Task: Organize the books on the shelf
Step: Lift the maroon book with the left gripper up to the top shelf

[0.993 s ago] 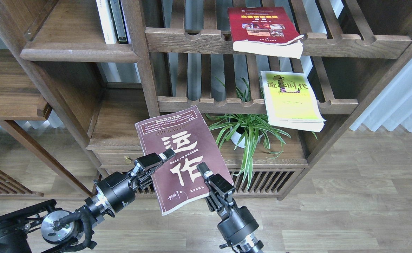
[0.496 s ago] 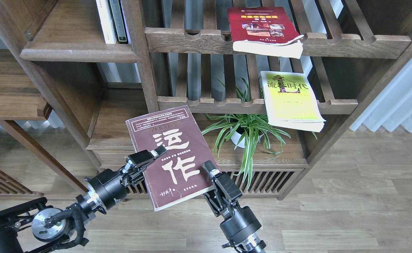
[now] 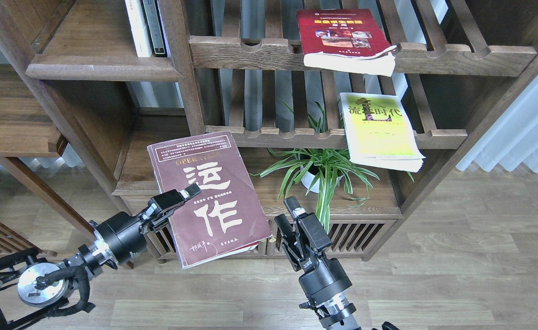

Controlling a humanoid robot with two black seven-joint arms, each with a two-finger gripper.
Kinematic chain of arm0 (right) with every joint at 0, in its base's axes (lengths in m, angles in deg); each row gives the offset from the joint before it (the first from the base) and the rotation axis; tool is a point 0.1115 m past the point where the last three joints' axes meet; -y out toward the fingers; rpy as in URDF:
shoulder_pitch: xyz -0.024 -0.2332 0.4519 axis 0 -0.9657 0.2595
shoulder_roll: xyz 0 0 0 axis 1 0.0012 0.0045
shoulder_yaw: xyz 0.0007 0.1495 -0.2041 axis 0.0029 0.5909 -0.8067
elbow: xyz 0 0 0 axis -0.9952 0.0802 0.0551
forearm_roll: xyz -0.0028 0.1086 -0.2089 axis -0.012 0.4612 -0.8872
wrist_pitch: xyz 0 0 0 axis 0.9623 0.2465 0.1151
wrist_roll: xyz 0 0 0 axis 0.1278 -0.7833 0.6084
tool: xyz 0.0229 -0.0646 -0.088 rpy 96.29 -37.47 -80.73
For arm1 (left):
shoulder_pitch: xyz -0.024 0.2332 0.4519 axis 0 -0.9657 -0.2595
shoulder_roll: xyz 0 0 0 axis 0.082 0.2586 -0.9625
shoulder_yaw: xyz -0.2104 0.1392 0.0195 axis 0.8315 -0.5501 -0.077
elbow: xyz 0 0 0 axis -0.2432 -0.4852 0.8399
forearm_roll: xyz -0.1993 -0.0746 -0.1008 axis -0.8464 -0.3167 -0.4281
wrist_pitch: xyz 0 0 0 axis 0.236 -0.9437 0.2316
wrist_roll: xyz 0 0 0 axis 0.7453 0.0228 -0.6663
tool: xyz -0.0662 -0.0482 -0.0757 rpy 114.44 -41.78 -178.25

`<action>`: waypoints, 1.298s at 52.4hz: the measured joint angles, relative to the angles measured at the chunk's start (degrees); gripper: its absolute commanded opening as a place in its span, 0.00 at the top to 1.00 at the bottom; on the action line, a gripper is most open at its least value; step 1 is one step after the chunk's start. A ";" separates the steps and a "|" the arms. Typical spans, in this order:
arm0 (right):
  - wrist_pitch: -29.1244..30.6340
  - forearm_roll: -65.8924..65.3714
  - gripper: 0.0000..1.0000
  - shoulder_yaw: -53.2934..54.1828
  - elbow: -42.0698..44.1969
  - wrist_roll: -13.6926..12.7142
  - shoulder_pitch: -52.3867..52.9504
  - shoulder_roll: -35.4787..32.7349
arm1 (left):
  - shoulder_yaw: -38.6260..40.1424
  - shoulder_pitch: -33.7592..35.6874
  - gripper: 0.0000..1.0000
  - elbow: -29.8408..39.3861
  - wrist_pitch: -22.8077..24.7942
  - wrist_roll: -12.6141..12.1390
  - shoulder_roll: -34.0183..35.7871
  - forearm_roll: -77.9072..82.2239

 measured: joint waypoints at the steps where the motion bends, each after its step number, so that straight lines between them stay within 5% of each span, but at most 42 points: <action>1: 0.00 0.00 0.17 0.06 0.04 -0.01 0.03 0.00 | 0.43 0.02 0.95 0.00 0.00 -0.01 0.14 0.16; 68: 0.00 -0.01 0.15 0.33 2.37 -0.10 2.14 0.00 | 25.93 3.30 0.95 -0.01 0.01 1.60 8.16 4.73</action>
